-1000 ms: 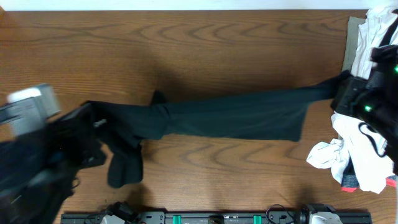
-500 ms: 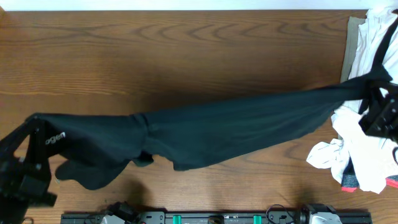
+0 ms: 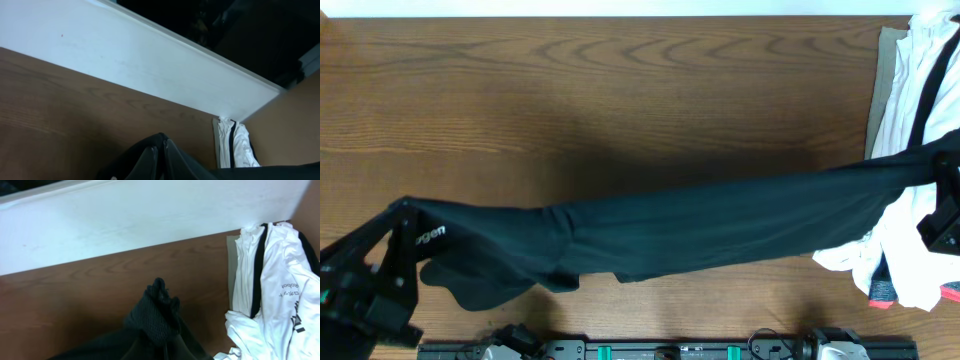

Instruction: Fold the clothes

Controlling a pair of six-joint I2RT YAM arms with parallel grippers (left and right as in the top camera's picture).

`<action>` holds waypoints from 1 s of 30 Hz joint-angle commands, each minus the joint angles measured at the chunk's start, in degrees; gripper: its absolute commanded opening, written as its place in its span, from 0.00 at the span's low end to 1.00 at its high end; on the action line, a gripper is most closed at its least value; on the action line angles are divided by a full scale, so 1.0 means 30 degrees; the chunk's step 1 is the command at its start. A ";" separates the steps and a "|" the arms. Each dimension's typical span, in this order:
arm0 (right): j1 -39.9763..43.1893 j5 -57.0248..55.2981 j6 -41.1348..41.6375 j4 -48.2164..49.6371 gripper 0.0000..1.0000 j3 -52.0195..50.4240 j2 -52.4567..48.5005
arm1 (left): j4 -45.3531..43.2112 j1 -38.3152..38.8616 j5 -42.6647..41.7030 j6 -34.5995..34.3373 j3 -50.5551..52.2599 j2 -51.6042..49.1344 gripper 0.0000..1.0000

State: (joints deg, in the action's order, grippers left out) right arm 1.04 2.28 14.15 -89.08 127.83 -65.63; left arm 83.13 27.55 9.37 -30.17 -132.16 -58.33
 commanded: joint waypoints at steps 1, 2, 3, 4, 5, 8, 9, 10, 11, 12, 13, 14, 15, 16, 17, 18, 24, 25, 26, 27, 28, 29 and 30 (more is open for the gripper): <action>0.0138 -0.0765 -0.0328 0.0313 0.01 0.0233 -0.0357 | -0.0539 0.0044 0.0255 0.0219 -0.0284 -0.0969 0.06; 0.0138 -0.0765 -0.0328 0.0503 0.01 0.0233 -0.0423 | -0.0743 0.0044 0.0255 0.0459 -0.0313 -0.1151 0.06; 0.0138 -0.0758 -0.0321 0.0707 0.01 0.0233 -0.0495 | -0.0889 0.0044 0.0255 0.0641 -0.0350 -0.1348 0.06; 0.0138 -0.0758 -0.0321 0.0940 0.01 0.0233 -0.0583 | -0.0925 0.0044 0.0248 0.0634 -0.0481 -0.1574 0.06; 0.0138 -0.0750 -0.0321 0.1093 0.01 0.0233 -0.0648 | -0.0882 0.0044 0.0233 0.0627 -0.0656 -0.1756 0.06; 0.0138 -0.0743 -0.0321 0.1158 0.01 0.0248 -0.0721 | -0.0466 0.0044 0.0219 0.0612 -0.1297 -0.2120 0.06; 0.0138 -0.0743 -0.0321 0.1100 0.01 0.0270 -0.0699 | -0.0291 0.0044 0.0219 0.0612 -0.1537 -0.2142 0.06; 0.0138 -0.0743 -0.0321 0.1005 0.01 0.0357 -0.0670 | -0.0138 0.0044 0.0219 0.0590 -0.1734 -0.2135 0.06; 0.0138 -0.0743 -0.0321 0.0874 0.01 0.0503 -0.0663 | 0.0036 0.0044 0.0211 0.0503 -0.2004 -0.2127 0.06; 0.0138 -0.0743 -0.0321 0.0721 0.01 0.0714 -0.0656 | 0.0270 0.0044 0.0109 0.0466 -0.2419 -0.2127 0.06; 0.0138 -0.0685 -0.0321 0.0474 0.01 0.1049 -0.0656 | 0.0452 0.0044 -0.0051 0.0452 -0.2856 -0.2127 0.06; 0.0131 -0.0641 -0.0313 0.0255 0.01 0.1362 -0.0656 | 0.0670 0.0044 -0.0313 0.0386 -0.3402 -0.2127 0.05; 0.0138 -0.0568 -0.0313 0.0015 0.01 0.1698 -0.0656 | 0.0831 0.0044 -0.0663 0.0357 -0.3912 -0.2127 0.06; 0.0131 -0.0495 -0.0306 -0.0262 0.01 0.2135 -0.0656 | 0.0984 0.0044 -0.1042 0.0306 -0.4452 -0.2127 0.06; 0.0131 -0.0430 -0.0299 -0.0510 0.01 0.2521 -0.0656 | 0.1107 0.0044 -0.1443 0.0255 -0.4991 -0.2127 0.06; 0.0131 -0.0328 -0.0299 -0.0787 0.01 0.2994 -0.0656 | 0.1217 0.0044 -0.1887 0.0240 -0.5595 -0.2127 0.06; 0.0131 -0.0095 -0.0299 -0.2310 0.01 0.5646 -0.0568 | 0.2018 0.0044 -0.3708 -0.0583 -0.8335 -0.2113 0.06; 0.0131 -0.0087 -0.0299 -0.2608 0.01 0.6142 -0.0568 | 0.2157 0.0044 -0.4007 -0.0627 -0.8648 -0.2113 0.06; 0.0131 -0.0007 -0.0306 -0.2739 0.01 0.6535 -0.0568 | 0.2280 0.0044 -0.4335 -0.0627 -0.8896 -0.2113 0.06; 0.0131 0.0408 -0.0313 -0.2732 0.01 0.6790 -0.0488 | 0.2412 0.0044 -0.4641 -0.0699 -0.9078 -0.2113 0.06; 0.0131 0.0867 -0.0306 -0.2725 0.01 0.6921 -0.0401 | 0.2616 0.0044 -0.4947 -0.0933 -0.9245 -0.2113 0.06; 0.0131 0.1377 -0.0306 -0.2732 0.01 0.7031 -0.0321 | 0.2783 0.0044 -0.5195 -0.1086 -0.9326 -0.2113 0.06; 0.0131 0.1909 -0.0299 -0.2725 0.01 0.7118 -0.0233 | 0.2871 0.0044 -0.5450 -0.1107 -0.9333 -0.2113 0.06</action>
State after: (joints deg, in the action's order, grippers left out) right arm 1.04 3.97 14.00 -97.17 148.05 -66.63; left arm 91.61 27.55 -2.85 -31.97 -159.44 -64.12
